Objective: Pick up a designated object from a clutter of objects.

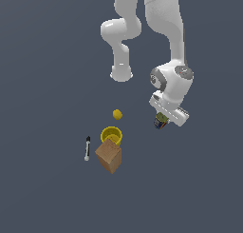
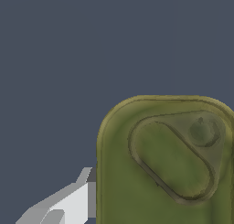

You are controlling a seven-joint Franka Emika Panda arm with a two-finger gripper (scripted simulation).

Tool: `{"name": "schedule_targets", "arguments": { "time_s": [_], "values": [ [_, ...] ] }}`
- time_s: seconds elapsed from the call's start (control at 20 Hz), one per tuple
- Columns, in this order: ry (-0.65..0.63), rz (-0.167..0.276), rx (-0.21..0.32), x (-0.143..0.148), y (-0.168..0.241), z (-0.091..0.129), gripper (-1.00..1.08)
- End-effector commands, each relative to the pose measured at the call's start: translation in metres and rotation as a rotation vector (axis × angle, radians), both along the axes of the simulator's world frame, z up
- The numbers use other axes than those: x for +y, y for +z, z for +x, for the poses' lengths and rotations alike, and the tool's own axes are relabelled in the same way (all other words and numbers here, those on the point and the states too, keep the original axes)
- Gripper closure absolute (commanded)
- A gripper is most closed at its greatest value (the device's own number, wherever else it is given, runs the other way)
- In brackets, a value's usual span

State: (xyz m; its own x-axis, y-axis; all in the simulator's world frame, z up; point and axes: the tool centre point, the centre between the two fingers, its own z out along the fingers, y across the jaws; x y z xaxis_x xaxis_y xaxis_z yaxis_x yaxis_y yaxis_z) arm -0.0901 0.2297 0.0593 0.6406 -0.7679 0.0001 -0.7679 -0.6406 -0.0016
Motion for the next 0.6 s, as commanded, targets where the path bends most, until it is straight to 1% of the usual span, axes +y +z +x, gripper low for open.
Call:
{"name": "schedule_targets", "arguments": {
  "time_s": [0.0, 0.3, 0.55],
  "values": [
    [0.0, -0.001, 0.001, -0.001, -0.001, 0.0, 1.08],
    [0.0, 0.0, 0.0, -0.001, 0.001, 0.0, 1.08],
    [0.0, 0.0, 0.0, -0.009, 0.01, 0.001, 1.08]
  ]
}}
